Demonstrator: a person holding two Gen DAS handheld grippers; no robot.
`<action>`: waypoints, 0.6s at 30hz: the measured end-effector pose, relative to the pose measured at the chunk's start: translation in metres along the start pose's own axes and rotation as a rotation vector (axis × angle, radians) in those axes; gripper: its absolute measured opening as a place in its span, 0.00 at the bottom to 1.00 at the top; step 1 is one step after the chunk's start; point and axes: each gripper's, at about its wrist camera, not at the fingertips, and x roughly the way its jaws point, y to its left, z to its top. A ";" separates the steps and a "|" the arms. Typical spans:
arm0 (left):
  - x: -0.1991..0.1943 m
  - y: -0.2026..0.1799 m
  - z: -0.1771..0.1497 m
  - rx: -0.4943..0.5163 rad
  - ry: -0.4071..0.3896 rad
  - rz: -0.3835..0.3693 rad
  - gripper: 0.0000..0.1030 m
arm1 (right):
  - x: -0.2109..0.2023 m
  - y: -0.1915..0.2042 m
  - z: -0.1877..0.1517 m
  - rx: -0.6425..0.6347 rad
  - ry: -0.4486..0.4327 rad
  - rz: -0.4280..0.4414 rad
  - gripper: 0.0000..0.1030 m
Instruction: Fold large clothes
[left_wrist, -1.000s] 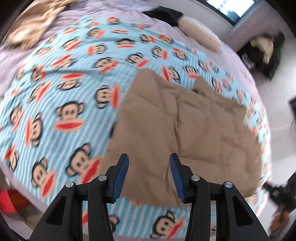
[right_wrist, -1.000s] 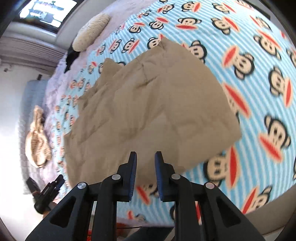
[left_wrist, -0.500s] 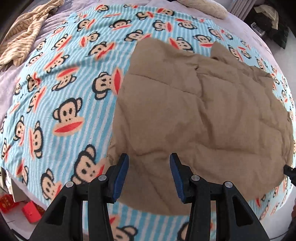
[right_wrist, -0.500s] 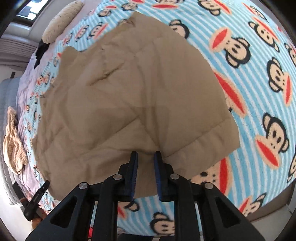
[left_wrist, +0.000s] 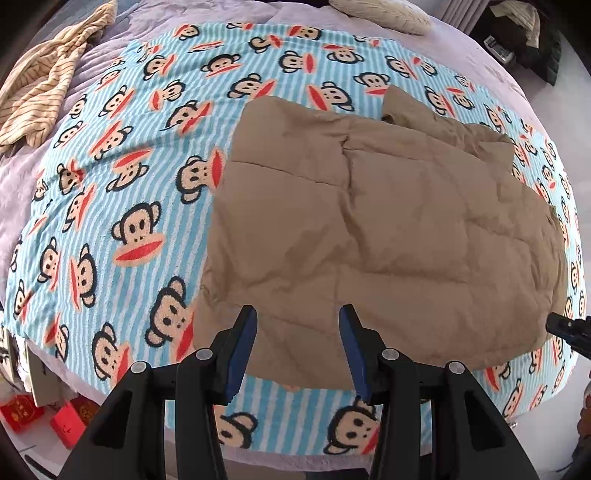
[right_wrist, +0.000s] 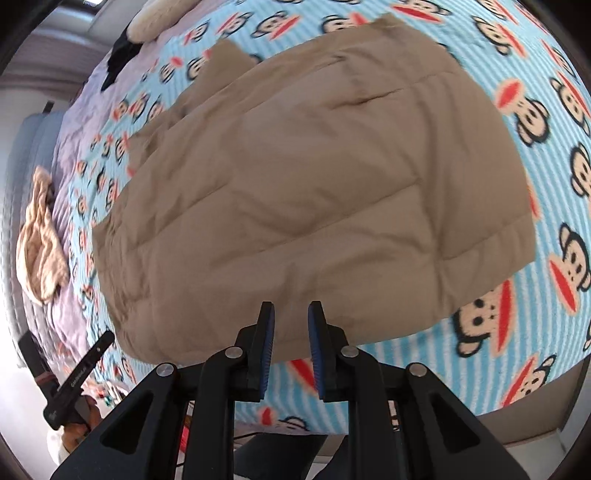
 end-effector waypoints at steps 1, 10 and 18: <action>0.000 -0.001 0.000 0.005 0.003 0.001 0.47 | 0.001 0.005 -0.001 -0.008 0.000 0.000 0.28; -0.011 -0.009 0.001 0.044 -0.030 0.016 0.83 | 0.001 0.028 -0.007 -0.065 0.007 -0.004 0.32; -0.011 -0.011 0.003 0.048 -0.029 0.005 0.83 | 0.004 0.033 -0.010 -0.072 0.010 -0.011 0.39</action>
